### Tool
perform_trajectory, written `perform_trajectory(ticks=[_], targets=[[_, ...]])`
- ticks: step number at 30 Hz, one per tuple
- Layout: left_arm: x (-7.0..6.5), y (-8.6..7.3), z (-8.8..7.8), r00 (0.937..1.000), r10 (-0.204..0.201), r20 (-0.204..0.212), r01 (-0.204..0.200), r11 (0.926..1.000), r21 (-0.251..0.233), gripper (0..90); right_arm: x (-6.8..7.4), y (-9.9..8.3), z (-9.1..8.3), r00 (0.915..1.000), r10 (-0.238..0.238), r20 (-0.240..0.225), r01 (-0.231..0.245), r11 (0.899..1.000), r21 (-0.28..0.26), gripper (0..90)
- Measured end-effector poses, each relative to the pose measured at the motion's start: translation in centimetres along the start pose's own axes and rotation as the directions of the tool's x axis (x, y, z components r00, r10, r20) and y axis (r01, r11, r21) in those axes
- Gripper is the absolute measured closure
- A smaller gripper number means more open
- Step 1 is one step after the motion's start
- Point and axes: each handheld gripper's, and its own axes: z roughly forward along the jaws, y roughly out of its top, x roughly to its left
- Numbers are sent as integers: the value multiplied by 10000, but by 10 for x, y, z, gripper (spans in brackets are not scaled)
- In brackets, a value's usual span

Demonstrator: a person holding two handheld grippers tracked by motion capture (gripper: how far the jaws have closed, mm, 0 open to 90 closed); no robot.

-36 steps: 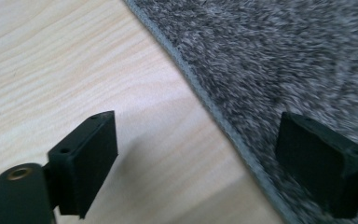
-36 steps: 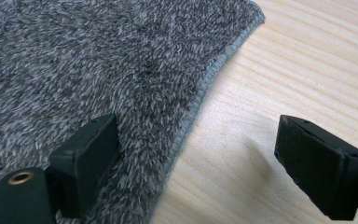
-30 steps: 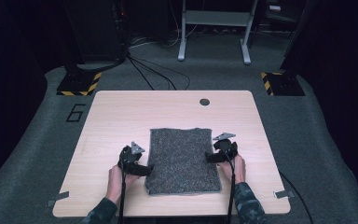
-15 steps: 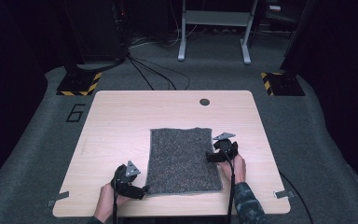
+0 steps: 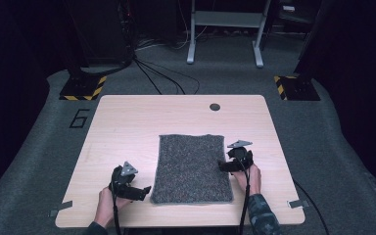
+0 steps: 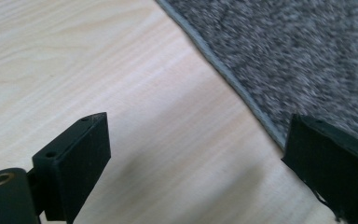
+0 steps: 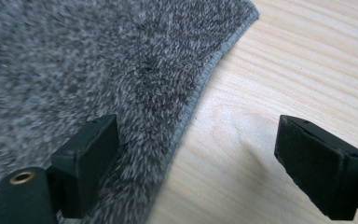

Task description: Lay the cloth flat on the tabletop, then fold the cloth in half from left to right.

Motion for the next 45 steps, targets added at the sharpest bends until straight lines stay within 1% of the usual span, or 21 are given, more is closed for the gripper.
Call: perform_trajectory(ticks=[6, 7, 9, 10, 12, 13, 15, 17, 18, 20, 21, 22, 23, 24, 25, 28, 31, 35, 36, 43, 45], targets=[[18, 10, -1, 9990, -412, -157, 409, 9990, -182, 54, 4, 2, -16, 9994, 15, -333, -29, 9991, -428, 139], [21, 12, 0, 9987, -500, -131, 497, 9985, -250, 49, 5, 3, -18, 9993, -155, -348, 137, 9985, -526, 139], [26, 18, 2, 9983, -558, -164, 554, 9982, -234, 39, 12, 5, -23, 9982, -98, -594, 60, 9979, -650, 138], [29, 21, 3, 9983, -581, -35, 580, 9982, -120, 25, 14, 5, -25, 9980, -164, -618, 121, 9975, -692, 137], [33, 27, 6, 9974, -715, -71, 713, 9972, -240, 19, 21, 6, -28, 9970, -244, -731, 186, 9967, -789, 137], [35, 30, 7, 9980, -622, -83, 620, 9979, -188, 14, 23, 6, -30, 9951, -501, -854, 428, 9955, -845, 137], [39, 36, 11, 9979, -651, -13, 651, 9978, -136, 8, 33, 8, -33, 9934, -557, -998, 470, 9951, -868, 136], [41, 42, 15, 9982, -600, -81, 599, 9981, -119, 3, 46, 9, -38, 9882, -967, -1192, 850, 9915, -989, 133], [43, 45, 18, 9981, -607, -59, 606, 9981, -82, 3, 46, 9, -38, 9882, -967, -1192, 850, 9915, -989, 133], [47, 51, 23, 9976, -686, 53, 686, 9976, -55, 3, 56, 9, -40, 9854, -989, -1388, 843, 9906, -1074, 129], [49, 53, 26, 9978, -664, -29, 664, 9978, -49, 3, 60, 9, -41, 9813, -1232, -1478, 1069, 9877, -1138, 129], [51, 56, 29, 9978, -664, 19, 664, 9978, 12, 3, 66, 9, -42, 9805, -1191, -1563, 1022, 9884, -1123, 128], [53, 59, 31, 9971, -755, 91, 754, 9971, 98, 3, 69, 10, -42, 9761, -1373, -1687, 1186, 9861, -1166, 126], [55, 62, 34, 9974, -719, 46, 719, 9973, 132, 3, 75, 9, -42, 9757, -1292, -1772, 1094, 9871, -1171, 124], [56, 64, 37, 9979, -651, -67, 652, 9978, 122, 2, 78, 9, -42, 9708, -1482, -1888, 1274, 9848, -1179, 123], [59, 71, 44, 9966, -815, 101, 813, 9964, 239, 2, 90, 9, -41, 9606, -1795, -2124, 1570, 9804, -1187, 120], [62, 77, 51, 9970, -761, 125, 757, 9968, 254, 1, 104, 7, -40, 9514, -1738, -2543, 1467, 9816, -1219, 120], [66, 86, 58, 9957, -893, 265, 889, 9959, 178, 1, 121, 7, -37, 9368, -2025, -2853, 1684, 9758, -1396, 117], [67, 89, 61, 9955, -911, 261, 906, 9957, 215, 1, 127, 7, -37, 9363, -1888, -2960, 1575, 9794, -1266, 113], [72, 103, 72, 9937, -1076, 300, 1069, 9940, 225, 2, 157, 8, -31, 9119, -2338, -3374, 1974, 9704, -1387, 109], [73, 108, 76, 9950, -978, 195, 974, 9951, 183, 13, 166, 9, -30, 9022, -2516, -3503, 2146, 9664, -1414, 109]])
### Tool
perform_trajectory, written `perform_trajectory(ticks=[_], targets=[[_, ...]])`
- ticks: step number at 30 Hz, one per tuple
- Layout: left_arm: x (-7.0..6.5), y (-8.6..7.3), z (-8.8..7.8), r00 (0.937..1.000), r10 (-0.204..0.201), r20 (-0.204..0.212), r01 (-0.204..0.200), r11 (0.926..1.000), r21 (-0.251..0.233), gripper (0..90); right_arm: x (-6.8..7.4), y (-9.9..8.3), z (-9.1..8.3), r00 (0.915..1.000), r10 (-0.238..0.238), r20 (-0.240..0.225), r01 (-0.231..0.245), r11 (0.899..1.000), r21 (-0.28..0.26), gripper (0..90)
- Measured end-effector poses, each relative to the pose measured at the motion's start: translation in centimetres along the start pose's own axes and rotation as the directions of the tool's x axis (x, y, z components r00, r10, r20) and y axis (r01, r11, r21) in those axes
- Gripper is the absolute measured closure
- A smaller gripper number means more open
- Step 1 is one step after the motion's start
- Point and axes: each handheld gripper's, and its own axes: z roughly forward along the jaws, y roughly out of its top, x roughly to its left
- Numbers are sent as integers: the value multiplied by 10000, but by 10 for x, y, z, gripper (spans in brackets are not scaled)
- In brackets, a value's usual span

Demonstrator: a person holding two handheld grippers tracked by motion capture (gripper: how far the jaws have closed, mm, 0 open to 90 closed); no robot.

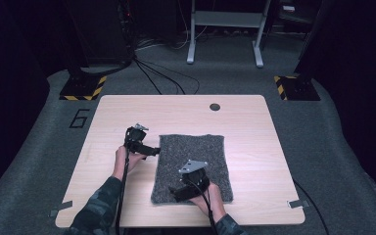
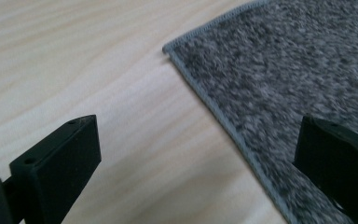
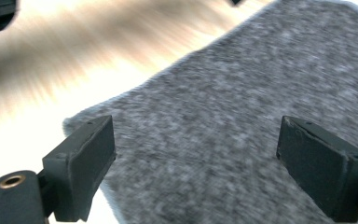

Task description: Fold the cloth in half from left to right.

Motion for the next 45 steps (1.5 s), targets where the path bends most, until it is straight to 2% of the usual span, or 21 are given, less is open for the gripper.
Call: perform_trajectory(ticks=[2, 5, 8, 10, 11, 12, 14, 15, 17, 18, 23, 26, 30, 33, 34, 35, 39, 40, 41, 42, 45], targets=[[1, 4, 4, 10000, -26, 50, 25, 10000, 30, 15, 6, 2, 3, 9999, -119, -92, 119, 9999, 19, 109], [1, 12, 10, 9999, 42, -123, -41, 9999, 93, 22, 17, 5, 8, 9988, -396, -294, 398, 9992, 71, 110], [3, 18, 16, 9998, -165, -63, 167, 9997, 194, 27, 27, 8, 14, 9967, -653, -486, 660, 9977, 125, 121], [3, 22, 20, 9999, -42, -161, 44, 9999, 162, 40, 35, 9, 20, 9939, -869, -680, 882, 9960, 161, 138], [3, 24, 22, 9999, -58, -144, 61, 9998, 191, 46, 40, 9, 21, 9937, -818, -771, 848, 9957, 370, 149], [3, 26, 24, 9998, -15, -186, 19, 9998, 205, 53, 42, 9, 24, 9919, -1013, -762, 1036, 9943, 269, 156], [3, 28, 26, 9996, 165, -235, -162, 9998, 131, 124, 49, 10, 29, 9881, -1153, -1022, 1219, 9906, 613, 199], [3, 30, 28, 9996, 95, -283, -91, 9999, 134, 148, 52, 11, 31, 9863, -1258, -1063, 1339, 9883, 725, 230], [2, 32, 31, 9992, 156, -357, -153, 9998, 94, 185, 58, 10, 35, 9855, -1297, -1094, 1371, 9886, 628, 287], [2, 32, 33, 9993, 189, -322, -186, 9998, 110, 210, 60, 11, 37, 9801, -1489, -1314, 1604, 9836, 819, 333], [3, 34, 39, 9989, 159, -442, -156, 9999, 65, 284, 68, 11, 41, 9792, -1619, -1223, 1734, 9808, 896, 494], [5, 34, 41, 9989, 35, -465, -37, 10000, -53, 360, 68, 11, 42, 9785, -1724, -1128, 1829, 9789, 912, 534], [8, 34, 44, 9985, 31, -545, -39, 9999, -132, 410, 70, 11, 45, 9779, -1833, -1004, 1919, 9778, 836, 593], [9, 34, 47, 9988, -81, -474, 76, 9999, -114, 438, 72, 11, 47, 9742, -2025, -997, 2129, 9711, 1077, 633], [9, 34, 47, 9990, -60, -453, 54, 9999, -131, 455, 72, 10, 50, 9737, -2060, -971, 2153, 9717, 975, 646], [9, 34, 47, 9990, -60, -451, 55, 9999, -113, 471, 73, 10, 50, 9727, -2089, -1016, 2202, 9684, 1173, 662], [7, 34, 47, 9991, 120, -406, -127, 9998, -164, 545, 74, 7, 53, 9733, -2102, -924, 2210, 9668, 1281, 700], [7, 35, 47, 9991, 169, -378, -173, 9998, -101, 556, 74, 8, 53, 9716, -2207, -859, 2310, 9629, 1392, 703], [7, 35, 47, 9991, 215, -362, -219, 9997, -107, 573, 75, 6, 55, 9719, -2229, -761, 2310, 9652, 1228, 710], [6, 35, 47, 9991, 266, -344, -269, 9996, -84, 591, 75, 7, 55, 9708, -2240, -855, 2345, 9614, 1439, 711], [3, 34, 48, 9975, 527, -465, -532, 9985, -101, 644, 76, 5, 55, 9743, -2154, -656, 2225, 9656, 1346, 730]])
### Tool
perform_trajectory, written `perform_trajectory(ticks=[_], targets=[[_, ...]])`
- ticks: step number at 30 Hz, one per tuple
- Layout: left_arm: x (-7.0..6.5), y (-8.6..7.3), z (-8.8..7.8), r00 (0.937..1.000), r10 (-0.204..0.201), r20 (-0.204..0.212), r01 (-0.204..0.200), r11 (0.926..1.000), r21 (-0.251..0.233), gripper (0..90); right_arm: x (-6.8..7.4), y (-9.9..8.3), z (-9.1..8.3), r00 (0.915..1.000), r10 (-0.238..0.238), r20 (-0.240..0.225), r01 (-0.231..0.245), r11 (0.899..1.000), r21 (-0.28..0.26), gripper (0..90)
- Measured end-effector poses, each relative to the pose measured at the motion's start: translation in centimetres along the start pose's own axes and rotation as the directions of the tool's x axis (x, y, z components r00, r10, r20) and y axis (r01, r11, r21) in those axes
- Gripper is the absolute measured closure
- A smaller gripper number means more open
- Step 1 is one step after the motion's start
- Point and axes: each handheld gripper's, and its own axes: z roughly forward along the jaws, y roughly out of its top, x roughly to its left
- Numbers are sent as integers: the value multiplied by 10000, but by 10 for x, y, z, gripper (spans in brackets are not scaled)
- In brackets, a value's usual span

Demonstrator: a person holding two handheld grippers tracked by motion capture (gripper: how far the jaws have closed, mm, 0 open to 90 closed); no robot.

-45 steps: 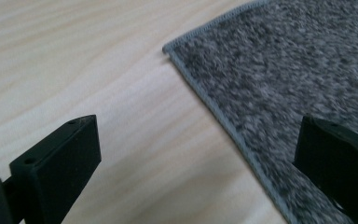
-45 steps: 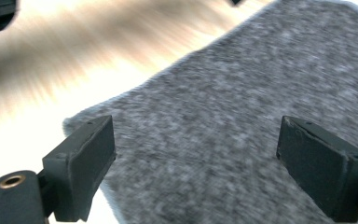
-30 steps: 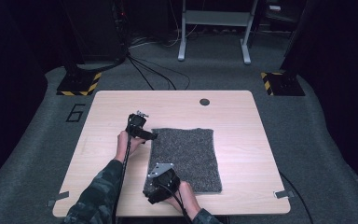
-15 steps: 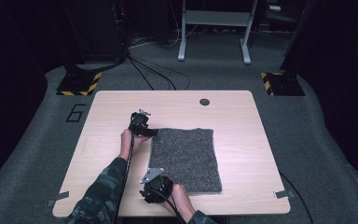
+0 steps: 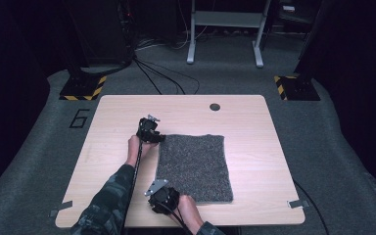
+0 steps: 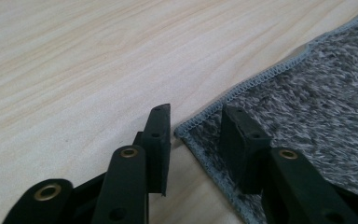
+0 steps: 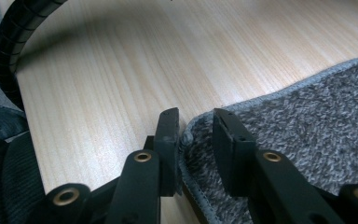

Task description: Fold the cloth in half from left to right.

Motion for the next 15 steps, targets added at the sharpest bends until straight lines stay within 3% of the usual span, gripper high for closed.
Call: perform_trajectory(ticks=[5, 15], targets=[[-4, 0, 0, 9994, 316, -103, -316, 9995, 11, 723, 0, 0, 0, 10000, -70, -9, 70, 10000, -49, 774], [-9, -1, 2, 9996, 80, -277, -86, 9997, -222, 836, 2, -3, -1, 9999, 50, 147, -48, 9999, -143, 865]])
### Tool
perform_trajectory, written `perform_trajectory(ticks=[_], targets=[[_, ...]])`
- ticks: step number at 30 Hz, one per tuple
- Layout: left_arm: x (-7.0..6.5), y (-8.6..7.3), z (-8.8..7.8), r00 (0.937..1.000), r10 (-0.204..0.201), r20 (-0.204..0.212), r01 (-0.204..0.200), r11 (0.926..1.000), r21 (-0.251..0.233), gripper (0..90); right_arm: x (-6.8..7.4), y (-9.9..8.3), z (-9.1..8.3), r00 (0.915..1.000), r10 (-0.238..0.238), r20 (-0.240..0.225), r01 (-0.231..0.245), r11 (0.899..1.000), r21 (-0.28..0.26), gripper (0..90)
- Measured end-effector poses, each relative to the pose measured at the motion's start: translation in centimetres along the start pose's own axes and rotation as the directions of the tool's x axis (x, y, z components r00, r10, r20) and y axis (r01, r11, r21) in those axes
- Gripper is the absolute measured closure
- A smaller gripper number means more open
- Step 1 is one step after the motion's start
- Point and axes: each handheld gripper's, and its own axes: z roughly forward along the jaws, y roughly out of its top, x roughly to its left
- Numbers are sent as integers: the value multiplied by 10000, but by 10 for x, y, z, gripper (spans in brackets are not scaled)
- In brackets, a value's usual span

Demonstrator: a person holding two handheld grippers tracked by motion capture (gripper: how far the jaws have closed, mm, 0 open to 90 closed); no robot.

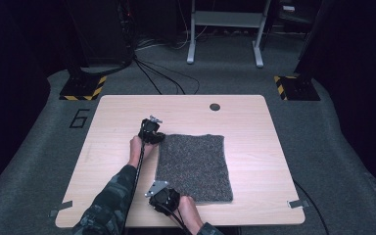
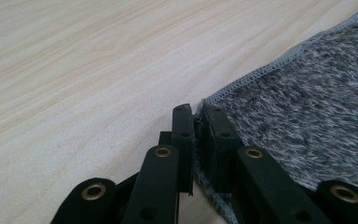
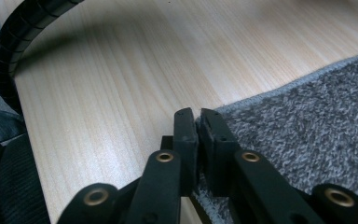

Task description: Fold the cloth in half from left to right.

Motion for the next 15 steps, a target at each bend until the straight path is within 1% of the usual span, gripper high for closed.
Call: perform_trajectory(ticks=[1, 3, 4, 5, 6, 7, 8, 9, 10, 11, 12, 13, 14, 15], targets=[[-1, 0, 0, 10000, -27, -35, 27, 10000, -60, 841, 0, -1, 0, 10000, -3, 8, 3, 9999, -133, 869], [-1, -1, 0, 10000, -72, -32, 72, 9999, -95, 847, 2, -2, -2, 10000, 4, 41, -4, 9999, -147, 874], [-1, -2, 0, 9999, -111, 4, 111, 9999, -94, 848, 2, -2, -4, 10000, -62, -78, 61, 9999, -132, 875], [0, -2, 0, 9999, -116, -11, 116, 9999, -128, 849, 3, -2, -5, 10000, 50, 0, -50, 9996, -274, 876], [0, -2, -1, 9998, -197, 51, 197, 9997, -108, 849, 3, -2, -7, 10000, 17, 26, -17, 9997, -261, 877], [1, -2, -2, 9998, -198, 64, 199, 9997, -111, 849, 4, -3, -7, 9999, 78, 67, -75, 9989, -465, 878], [1, -2, -2, 9997, -250, 33, 251, 9994, -222, 849, 3, -3, -9, 10000, 91, 13, -90, 9991, -422, 879], [2, -1, -3, 9999, -158, 52, 159, 9997, -184, 849, 3, -3, -11, 9998, 172, 35, -171, 9989, -432, 879], [2, -1, -5, 9997, -223, 109, 225, 9996, -155, 849, 3, -4, -12, 9996, 294, 13, -292, 9982, -523, 880], [2, -1, -5, 9996, -270, 41, 271, 9993, -269, 849, 4, -3, -13, 9991, 413, 57, -409, 9973, -604, 880], [2, 0, -7, 9997, -247, 85, 249, 9994, -245, 849, 3, -3, -14, 9997, 234, 21, -233, 9983, -529, 881], [3, 1, -8, 9996, -254, 114, 256, 9994, -235, 849, 3, -4, -15, 9998, 179, -3, -178, 9976, -663, 881], [3, 2, -9, 9995, -313, 104, 316, 9991, -294, 849, 3, -3, -15, 9996, 270, 108, -262, 9971, -721, 881], [3, 3, -10, 9995, -292, 100, 294, 9991, -296, 849, 3, -3, -16, 9999, 141, 94, -134, 9974, -705, 881]])
